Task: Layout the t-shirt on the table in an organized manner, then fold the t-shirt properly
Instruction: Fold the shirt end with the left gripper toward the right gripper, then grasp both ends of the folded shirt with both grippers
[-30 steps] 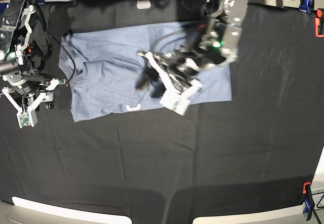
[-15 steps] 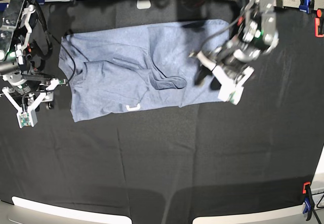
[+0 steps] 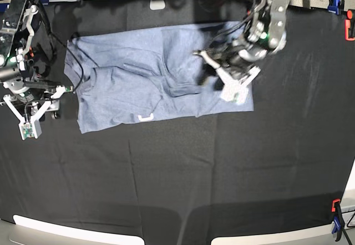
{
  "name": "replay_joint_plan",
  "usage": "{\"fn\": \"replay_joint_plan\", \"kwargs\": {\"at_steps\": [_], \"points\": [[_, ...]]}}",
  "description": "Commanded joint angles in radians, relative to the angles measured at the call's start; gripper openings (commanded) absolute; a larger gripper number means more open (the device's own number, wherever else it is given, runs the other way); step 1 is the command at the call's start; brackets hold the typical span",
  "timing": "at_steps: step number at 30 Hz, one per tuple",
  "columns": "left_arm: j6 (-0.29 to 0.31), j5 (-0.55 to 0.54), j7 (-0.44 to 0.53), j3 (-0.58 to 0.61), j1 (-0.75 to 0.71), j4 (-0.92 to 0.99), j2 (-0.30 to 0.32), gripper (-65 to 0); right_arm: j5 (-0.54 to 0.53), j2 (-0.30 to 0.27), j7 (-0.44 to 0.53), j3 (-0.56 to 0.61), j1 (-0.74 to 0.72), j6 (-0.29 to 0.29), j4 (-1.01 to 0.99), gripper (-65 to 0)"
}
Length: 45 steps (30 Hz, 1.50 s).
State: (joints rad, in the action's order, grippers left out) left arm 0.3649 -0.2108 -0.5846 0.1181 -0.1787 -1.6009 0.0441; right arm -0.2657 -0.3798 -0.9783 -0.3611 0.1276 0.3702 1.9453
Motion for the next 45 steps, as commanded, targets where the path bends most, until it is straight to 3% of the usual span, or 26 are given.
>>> {"fn": "replay_joint_plan", "kwargs": {"at_steps": [1,10,17,21,23,27,30,33,37,45], "points": [[-0.006,0.004,0.017,0.012,0.025,-0.015,-0.005,-38.8,-0.004,-0.016,0.021,-0.005,-0.013,-0.001,0.018,-40.0],[-0.128,0.083,0.087,0.148,0.134,-0.014,-0.011,-38.8,-0.003,-0.016,0.018,-0.005,-0.013,-0.001,0.018,-40.0],[-0.136,0.058,0.082,0.115,0.188,-0.029,-0.007,-38.8,0.000,-0.016,-0.004,-0.020,0.005,-0.001,0.018,-40.0],[-0.050,-0.053,0.074,-0.025,0.178,-0.063,-0.007,-38.8,-0.019,-0.018,0.017,-0.099,0.058,-0.001,0.014,-40.0],[0.011,-0.119,0.037,-0.113,0.175,-0.064,-0.007,-38.8,-0.084,-0.029,0.036,-0.161,0.085,0.004,-0.011,-40.0],[0.150,-0.218,-0.060,-0.284,0.154,-0.064,-0.007,-38.8,-0.254,-0.076,0.026,-0.259,0.091,0.079,-0.121,-40.0],[0.213,-0.295,-0.077,-0.389,0.109,-0.064,0.003,-38.8,-0.369,-0.114,0.025,-0.261,0.088,0.147,-0.227,-39.9],[0.261,-0.341,-0.077,-0.442,0.054,-0.064,0.033,-38.8,-0.399,-0.122,0.021,-0.227,0.056,0.211,-0.349,-40.0],[0.276,-0.341,-0.067,-0.460,-0.011,-0.064,0.081,-38.8,-0.404,-0.121,0.016,-0.130,-0.002,0.270,-0.500,-40.0],[0.275,-0.341,-0.051,-0.459,-0.061,-0.064,0.106,-38.8,-0.375,-0.085,0.036,-0.001,-0.066,0.277,-0.580,-40.0]]}}
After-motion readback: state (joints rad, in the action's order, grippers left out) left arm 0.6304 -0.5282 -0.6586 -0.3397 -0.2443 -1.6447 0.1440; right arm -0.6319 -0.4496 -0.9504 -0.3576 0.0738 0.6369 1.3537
